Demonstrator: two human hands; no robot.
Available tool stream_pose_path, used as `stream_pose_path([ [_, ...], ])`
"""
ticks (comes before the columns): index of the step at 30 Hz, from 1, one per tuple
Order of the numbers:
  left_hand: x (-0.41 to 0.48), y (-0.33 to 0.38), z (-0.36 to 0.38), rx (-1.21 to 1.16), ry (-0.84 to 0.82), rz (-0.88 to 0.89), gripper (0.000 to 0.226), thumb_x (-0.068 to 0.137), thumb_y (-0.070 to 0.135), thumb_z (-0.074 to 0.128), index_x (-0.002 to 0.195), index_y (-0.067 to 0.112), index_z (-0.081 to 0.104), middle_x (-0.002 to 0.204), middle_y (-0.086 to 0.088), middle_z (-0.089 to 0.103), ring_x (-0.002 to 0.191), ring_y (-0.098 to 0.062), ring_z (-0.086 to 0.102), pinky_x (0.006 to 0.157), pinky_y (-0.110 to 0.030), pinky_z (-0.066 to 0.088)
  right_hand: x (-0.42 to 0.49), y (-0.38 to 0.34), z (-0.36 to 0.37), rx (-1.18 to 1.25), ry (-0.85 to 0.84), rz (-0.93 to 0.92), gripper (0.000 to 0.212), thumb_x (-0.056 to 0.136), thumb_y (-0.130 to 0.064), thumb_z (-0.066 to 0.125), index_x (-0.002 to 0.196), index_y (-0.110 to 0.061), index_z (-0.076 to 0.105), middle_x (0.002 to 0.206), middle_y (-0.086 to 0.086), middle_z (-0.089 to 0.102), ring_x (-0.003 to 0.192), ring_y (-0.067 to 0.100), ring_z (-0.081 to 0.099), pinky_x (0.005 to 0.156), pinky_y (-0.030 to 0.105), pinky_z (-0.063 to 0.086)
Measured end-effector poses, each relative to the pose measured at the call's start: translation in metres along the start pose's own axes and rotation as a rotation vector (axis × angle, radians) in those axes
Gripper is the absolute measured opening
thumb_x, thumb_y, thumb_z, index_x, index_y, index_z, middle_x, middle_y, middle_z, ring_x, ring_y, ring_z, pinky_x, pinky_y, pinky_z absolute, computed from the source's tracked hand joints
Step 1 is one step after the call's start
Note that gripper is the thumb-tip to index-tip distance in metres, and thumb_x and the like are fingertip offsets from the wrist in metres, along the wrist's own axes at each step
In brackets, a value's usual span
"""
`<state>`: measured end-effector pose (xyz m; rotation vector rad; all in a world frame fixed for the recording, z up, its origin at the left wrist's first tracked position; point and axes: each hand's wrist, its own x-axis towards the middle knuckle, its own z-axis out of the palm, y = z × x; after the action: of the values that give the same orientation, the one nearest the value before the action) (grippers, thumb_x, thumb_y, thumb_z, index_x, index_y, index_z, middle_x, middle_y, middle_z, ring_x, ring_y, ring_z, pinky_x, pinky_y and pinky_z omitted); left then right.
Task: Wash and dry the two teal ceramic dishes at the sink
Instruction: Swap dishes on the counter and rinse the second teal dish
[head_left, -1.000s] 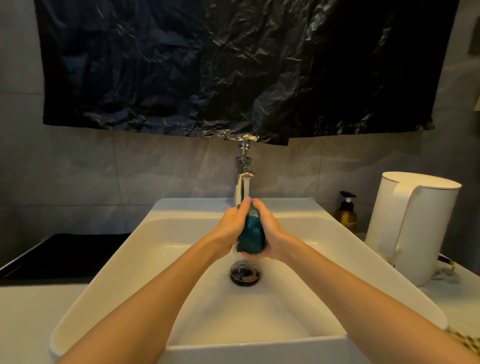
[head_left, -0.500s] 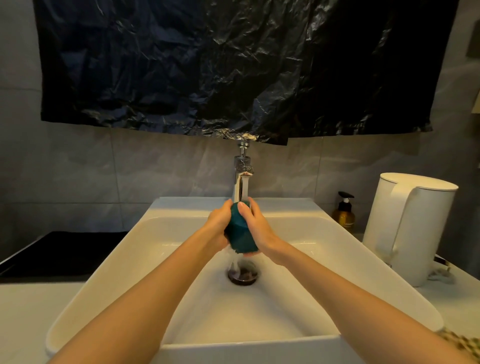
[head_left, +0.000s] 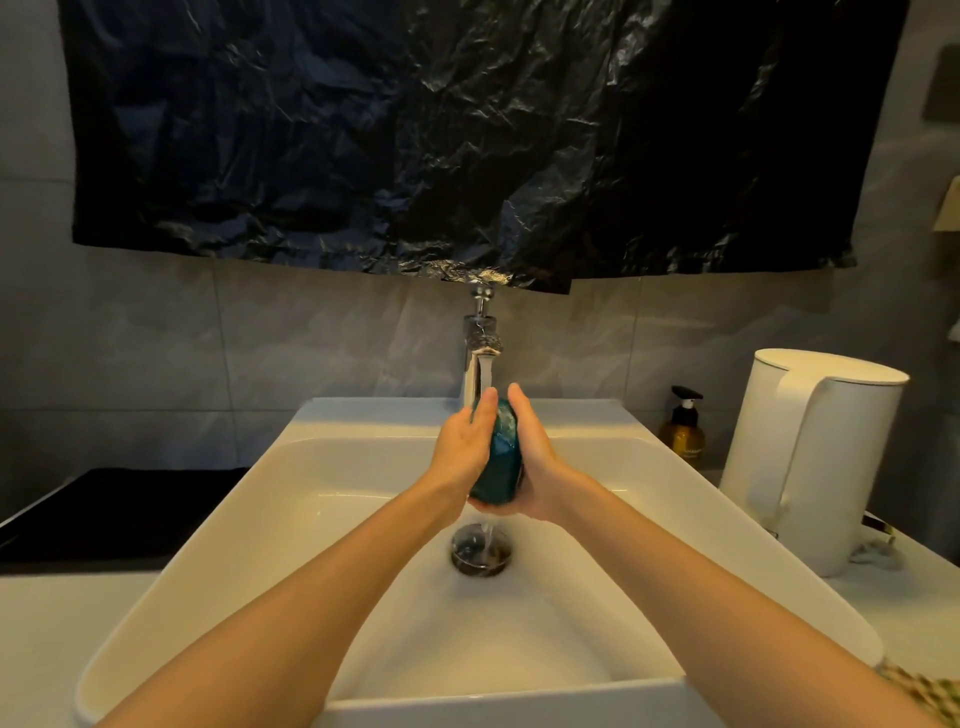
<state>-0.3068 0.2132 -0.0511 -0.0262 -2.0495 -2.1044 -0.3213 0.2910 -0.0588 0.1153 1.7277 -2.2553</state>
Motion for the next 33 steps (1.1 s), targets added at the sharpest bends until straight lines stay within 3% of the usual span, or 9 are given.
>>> stream_pose_path([
  [4,0.008,0.004,-0.003,0.048,0.094,-0.108,0.037,0.098,0.05,0.031,0.105,0.021,0.052,0.105,-0.007,0.059,0.095,-0.023,0.058,0.082,-0.031,0.052,0.004,0.001,0.008,-0.313,0.155,-0.3,0.039,0.089,-0.07,0.028,0.119,-0.047,0.036,0.123,0.009,0.048,0.102,0.028,0.056,0.064,0.04,0.057],
  [9,0.011,0.006,-0.013,-0.033,0.109,-0.246,0.037,0.096,0.05,0.038,0.104,0.018,0.054,0.097,-0.01,0.06,0.088,-0.026,0.06,0.081,-0.039,0.054,-0.006,0.001,0.003,-0.403,-0.022,-0.257,0.05,0.091,-0.068,0.024,0.138,-0.055,0.015,0.133,-0.002,0.042,0.109,0.026,0.054,0.07,0.04,0.057],
  [12,0.016,0.007,-0.024,-0.104,0.115,-0.315,0.034,0.096,0.05,0.038,0.099,0.02,0.053,0.093,-0.009,0.058,0.093,-0.028,0.055,0.086,-0.042,0.051,-0.007,-0.001,-0.005,-0.389,-0.141,-0.208,0.049,0.09,-0.06,0.042,0.132,-0.059,0.018,0.138,-0.003,0.035,0.117,0.027,0.046,0.077,0.04,0.055],
  [16,0.017,0.001,-0.024,-0.129,0.075,-0.319,0.034,0.096,0.048,0.041,0.096,0.019,0.059,0.092,-0.008,0.062,0.09,-0.025,0.058,0.085,-0.039,0.052,-0.007,-0.002,-0.007,-0.289,-0.149,-0.108,0.048,0.082,-0.054,0.062,0.119,-0.058,0.032,0.129,-0.002,0.039,0.115,0.029,0.047,0.086,0.049,0.052],
  [19,0.019,-0.003,-0.02,-0.128,0.061,-0.287,0.033,0.095,0.044,0.046,0.097,0.015,0.062,0.095,-0.011,0.066,0.092,-0.028,0.062,0.087,-0.041,0.053,-0.006,-0.001,-0.003,-0.202,-0.067,-0.109,0.037,0.085,-0.055,0.059,0.117,-0.05,0.041,0.126,-0.001,0.045,0.111,0.029,0.051,0.085,0.052,0.053],
  [22,0.022,-0.004,-0.019,-0.171,0.062,-0.293,0.029,0.094,0.041,0.048,0.089,0.016,0.062,0.093,-0.012,0.067,0.094,-0.03,0.063,0.092,-0.046,0.051,-0.005,0.0,0.002,-0.248,-0.045,-0.125,0.034,0.086,-0.062,0.051,0.116,-0.054,0.038,0.128,-0.003,0.045,0.11,0.026,0.051,0.085,0.048,0.053],
  [27,0.026,-0.003,-0.027,-0.22,0.061,-0.357,0.035,0.094,0.043,0.047,0.106,0.015,0.063,0.101,-0.014,0.066,0.097,-0.031,0.061,0.092,-0.048,0.051,-0.003,0.003,-0.005,-0.337,-0.204,-0.145,0.073,0.08,-0.05,0.068,0.138,-0.053,0.024,0.135,-0.006,0.043,0.119,0.025,0.05,0.087,0.046,0.053],
  [31,0.027,-0.005,-0.026,-0.192,0.034,-0.335,0.034,0.094,0.048,0.045,0.096,0.018,0.061,0.103,-0.013,0.065,0.1,-0.031,0.06,0.094,-0.048,0.05,-0.004,-0.002,0.003,-0.136,-0.078,-0.119,0.035,0.084,-0.047,0.065,0.111,-0.051,0.043,0.117,-0.004,0.052,0.105,0.024,0.053,0.078,0.045,0.055],
  [33,0.027,-0.006,-0.025,-0.175,0.027,-0.313,0.032,0.094,0.048,0.044,0.092,0.02,0.059,0.104,-0.012,0.064,0.102,-0.03,0.06,0.095,-0.048,0.049,0.001,-0.003,0.005,-0.134,-0.01,-0.157,0.029,0.086,-0.05,0.062,0.109,-0.049,0.043,0.111,-0.004,0.05,0.1,0.021,0.051,0.077,0.043,0.055],
])
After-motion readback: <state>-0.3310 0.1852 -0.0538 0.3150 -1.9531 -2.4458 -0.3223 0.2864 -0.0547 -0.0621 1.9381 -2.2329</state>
